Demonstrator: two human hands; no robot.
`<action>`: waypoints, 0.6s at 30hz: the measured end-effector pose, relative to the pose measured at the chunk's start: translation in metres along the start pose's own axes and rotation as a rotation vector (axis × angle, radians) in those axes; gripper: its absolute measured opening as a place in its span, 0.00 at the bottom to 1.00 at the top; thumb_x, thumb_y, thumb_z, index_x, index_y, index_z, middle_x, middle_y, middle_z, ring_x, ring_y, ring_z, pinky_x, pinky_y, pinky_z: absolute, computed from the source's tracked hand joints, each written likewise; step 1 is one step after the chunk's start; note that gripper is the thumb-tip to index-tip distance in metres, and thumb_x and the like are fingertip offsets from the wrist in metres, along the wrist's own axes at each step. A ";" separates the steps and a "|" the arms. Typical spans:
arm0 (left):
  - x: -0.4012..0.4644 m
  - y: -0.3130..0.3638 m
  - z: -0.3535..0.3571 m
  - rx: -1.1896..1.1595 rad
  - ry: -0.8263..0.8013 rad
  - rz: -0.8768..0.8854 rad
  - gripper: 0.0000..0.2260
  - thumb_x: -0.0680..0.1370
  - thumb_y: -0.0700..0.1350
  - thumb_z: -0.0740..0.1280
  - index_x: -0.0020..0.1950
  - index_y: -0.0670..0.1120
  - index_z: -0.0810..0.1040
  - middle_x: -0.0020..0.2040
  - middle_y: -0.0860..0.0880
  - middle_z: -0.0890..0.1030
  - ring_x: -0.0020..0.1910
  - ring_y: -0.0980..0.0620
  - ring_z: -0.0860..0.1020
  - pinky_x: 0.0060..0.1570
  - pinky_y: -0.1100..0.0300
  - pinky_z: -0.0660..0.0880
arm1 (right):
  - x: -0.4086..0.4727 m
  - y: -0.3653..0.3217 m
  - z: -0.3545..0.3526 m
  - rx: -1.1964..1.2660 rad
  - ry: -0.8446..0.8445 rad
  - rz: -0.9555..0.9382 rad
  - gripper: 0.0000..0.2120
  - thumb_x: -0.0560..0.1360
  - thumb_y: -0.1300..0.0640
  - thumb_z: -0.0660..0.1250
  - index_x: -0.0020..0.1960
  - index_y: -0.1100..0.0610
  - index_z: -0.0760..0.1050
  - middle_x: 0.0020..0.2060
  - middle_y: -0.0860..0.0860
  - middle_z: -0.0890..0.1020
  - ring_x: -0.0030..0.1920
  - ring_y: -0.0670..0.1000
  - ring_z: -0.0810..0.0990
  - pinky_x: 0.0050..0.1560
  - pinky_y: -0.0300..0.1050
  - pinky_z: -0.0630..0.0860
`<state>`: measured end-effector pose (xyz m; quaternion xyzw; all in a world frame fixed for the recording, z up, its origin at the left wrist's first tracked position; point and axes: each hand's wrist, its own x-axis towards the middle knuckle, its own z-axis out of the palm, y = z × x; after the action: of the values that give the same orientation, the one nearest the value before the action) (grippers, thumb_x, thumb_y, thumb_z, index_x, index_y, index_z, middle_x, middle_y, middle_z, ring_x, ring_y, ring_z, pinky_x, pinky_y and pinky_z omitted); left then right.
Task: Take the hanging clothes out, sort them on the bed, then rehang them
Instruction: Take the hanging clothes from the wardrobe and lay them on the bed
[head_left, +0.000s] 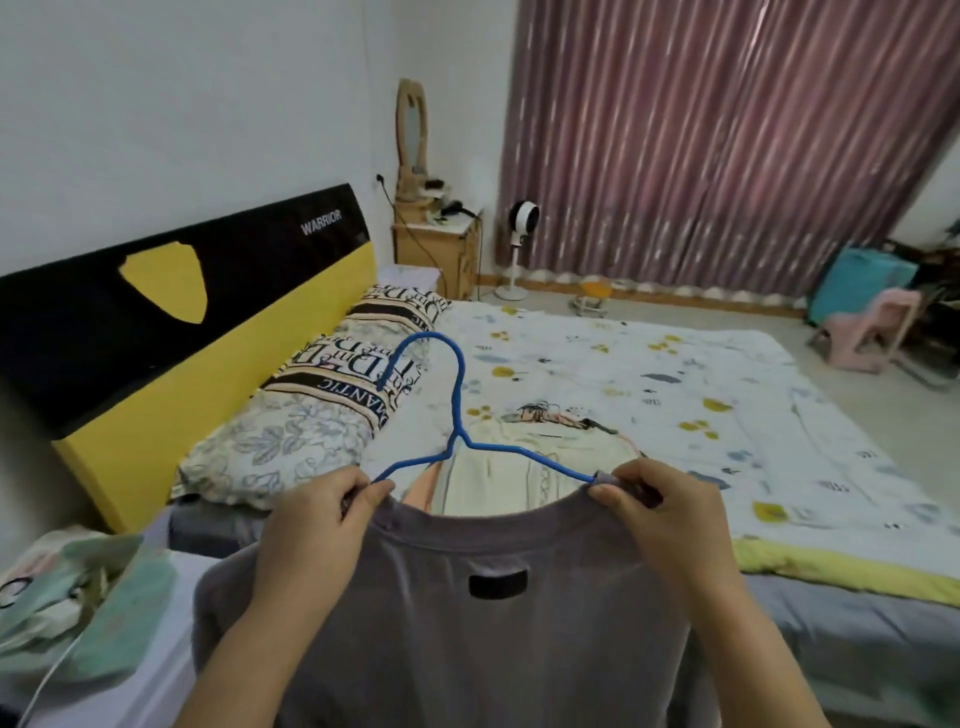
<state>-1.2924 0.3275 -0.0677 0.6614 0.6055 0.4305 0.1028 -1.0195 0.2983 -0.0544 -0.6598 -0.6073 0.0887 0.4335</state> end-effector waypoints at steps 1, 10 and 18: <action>0.008 0.007 0.014 -0.016 -0.015 0.002 0.12 0.74 0.45 0.69 0.31 0.48 0.73 0.23 0.53 0.70 0.27 0.54 0.70 0.29 0.59 0.64 | 0.007 0.010 -0.006 -0.004 0.016 0.015 0.12 0.68 0.56 0.75 0.32 0.43 0.75 0.27 0.46 0.78 0.33 0.47 0.75 0.38 0.49 0.72; 0.083 0.058 0.136 -0.092 -0.061 0.003 0.10 0.74 0.46 0.69 0.36 0.43 0.77 0.27 0.48 0.74 0.30 0.47 0.72 0.31 0.57 0.66 | 0.095 0.101 -0.036 -0.061 0.085 0.040 0.05 0.69 0.55 0.74 0.36 0.53 0.79 0.24 0.41 0.74 0.30 0.43 0.71 0.32 0.41 0.65; 0.147 0.079 0.211 -0.144 -0.073 -0.032 0.16 0.74 0.45 0.69 0.29 0.56 0.70 0.25 0.54 0.72 0.28 0.57 0.70 0.29 0.61 0.64 | 0.179 0.155 -0.027 -0.071 0.059 0.106 0.04 0.70 0.55 0.73 0.37 0.52 0.80 0.26 0.42 0.75 0.32 0.43 0.73 0.34 0.36 0.65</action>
<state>-1.1053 0.5203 -0.0782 0.6579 0.5792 0.4470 0.1787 -0.8460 0.4604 -0.0703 -0.7085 -0.5612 0.0706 0.4219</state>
